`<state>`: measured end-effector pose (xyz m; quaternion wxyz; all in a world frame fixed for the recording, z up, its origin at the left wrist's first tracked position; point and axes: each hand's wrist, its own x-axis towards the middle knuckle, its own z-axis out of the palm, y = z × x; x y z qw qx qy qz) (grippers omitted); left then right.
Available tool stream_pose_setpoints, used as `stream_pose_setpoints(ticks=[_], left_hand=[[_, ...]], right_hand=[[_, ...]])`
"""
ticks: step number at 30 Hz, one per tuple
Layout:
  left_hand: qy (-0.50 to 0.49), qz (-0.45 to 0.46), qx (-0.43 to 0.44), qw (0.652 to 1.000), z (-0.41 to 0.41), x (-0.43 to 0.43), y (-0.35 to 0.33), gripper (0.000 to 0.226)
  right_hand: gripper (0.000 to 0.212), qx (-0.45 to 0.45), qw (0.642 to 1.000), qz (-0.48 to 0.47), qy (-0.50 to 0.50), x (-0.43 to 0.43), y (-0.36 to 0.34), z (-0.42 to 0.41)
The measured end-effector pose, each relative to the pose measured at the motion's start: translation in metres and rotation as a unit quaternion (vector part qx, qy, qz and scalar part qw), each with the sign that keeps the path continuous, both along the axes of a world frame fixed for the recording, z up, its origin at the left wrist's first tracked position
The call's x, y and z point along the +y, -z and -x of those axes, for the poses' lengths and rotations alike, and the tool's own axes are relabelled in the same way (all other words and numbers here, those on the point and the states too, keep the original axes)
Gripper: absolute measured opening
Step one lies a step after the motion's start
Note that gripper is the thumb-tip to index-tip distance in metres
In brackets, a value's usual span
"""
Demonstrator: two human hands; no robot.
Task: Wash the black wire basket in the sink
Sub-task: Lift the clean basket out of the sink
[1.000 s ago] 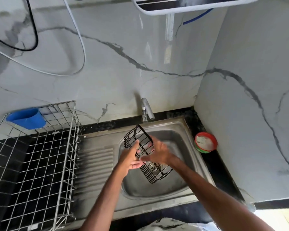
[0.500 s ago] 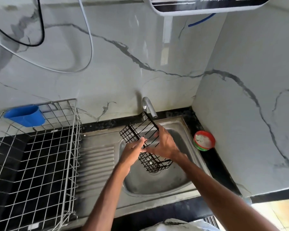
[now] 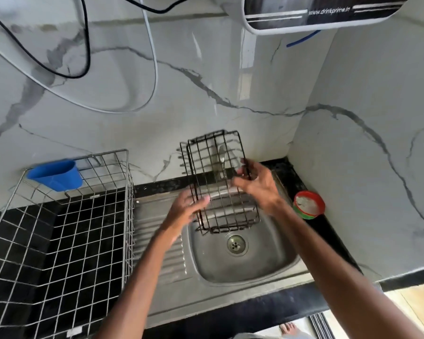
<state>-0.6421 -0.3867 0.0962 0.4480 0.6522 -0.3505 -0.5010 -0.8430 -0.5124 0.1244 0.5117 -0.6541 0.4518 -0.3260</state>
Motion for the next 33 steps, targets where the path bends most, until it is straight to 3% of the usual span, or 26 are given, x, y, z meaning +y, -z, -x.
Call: stream_pose_setpoints(ticks=[2, 4, 7, 10, 13, 15, 18, 23, 27, 28, 31, 33], left_hand=[[0.047, 0.061, -0.028, 0.997, -0.017, -0.013, -0.033, 0.057], [0.052, 0.130, -0.062, 0.988, -0.029, -0.024, -0.069, 0.050], [0.034, 0.191, -0.069, 0.979, -0.036, -0.030, -0.086, 0.052], [0.030, 0.127, -0.107, 0.986, -0.034, -0.024, -0.033, 0.038], [0.057, 0.022, -0.134, 0.989, -0.024, 0.001, 0.032, 0.022], [0.038, 0.020, -0.120, 0.992, -0.025, 0.005, 0.047, 0.023], [0.033, 0.028, -0.124, 0.991, -0.037, -0.004, 0.036, 0.028], [0.032, 0.042, -0.144, 0.988, -0.043, 0.000, 0.011, 0.036], [0.048, 0.010, -0.155, 0.987, -0.050, 0.008, 0.015, 0.026], [0.039, 0.009, -0.160, 0.986, -0.054, 0.008, 0.014, 0.029], [0.015, -0.020, -0.185, 0.982, -0.061, 0.011, 0.015, 0.069], [-0.008, -0.045, -0.201, 0.978, -0.063, 0.014, 0.009, 0.066]], right_hand=[[0.065, -0.040, 0.999, 0.005, 0.011, -0.003, -0.030, -0.007], [0.056, -0.069, 0.996, 0.057, 0.026, -0.002, -0.064, -0.013], [0.065, -0.080, 0.984, 0.140, 0.082, 0.014, -0.075, -0.020], [0.077, -0.025, 0.988, 0.131, 0.078, 0.043, -0.015, -0.022], [0.086, 0.018, 0.998, -0.016, 0.052, 0.066, 0.045, -0.020], [0.100, 0.033, 0.997, -0.031, 0.066, 0.070, 0.052, -0.021], [0.091, 0.041, 0.996, -0.011, 0.073, 0.066, 0.037, -0.029], [0.105, 0.033, 0.997, 0.001, 0.063, 0.071, 0.018, -0.040], [0.108, 0.068, 0.997, -0.007, 0.047, 0.077, 0.013, -0.043], [0.111, 0.076, 0.996, -0.005, 0.043, 0.079, 0.009, -0.047], [0.105, 0.099, 0.994, -0.013, 0.032, 0.077, 0.003, -0.059], [0.102, 0.104, 0.994, -0.001, 0.030, 0.073, 0.002, -0.070]])
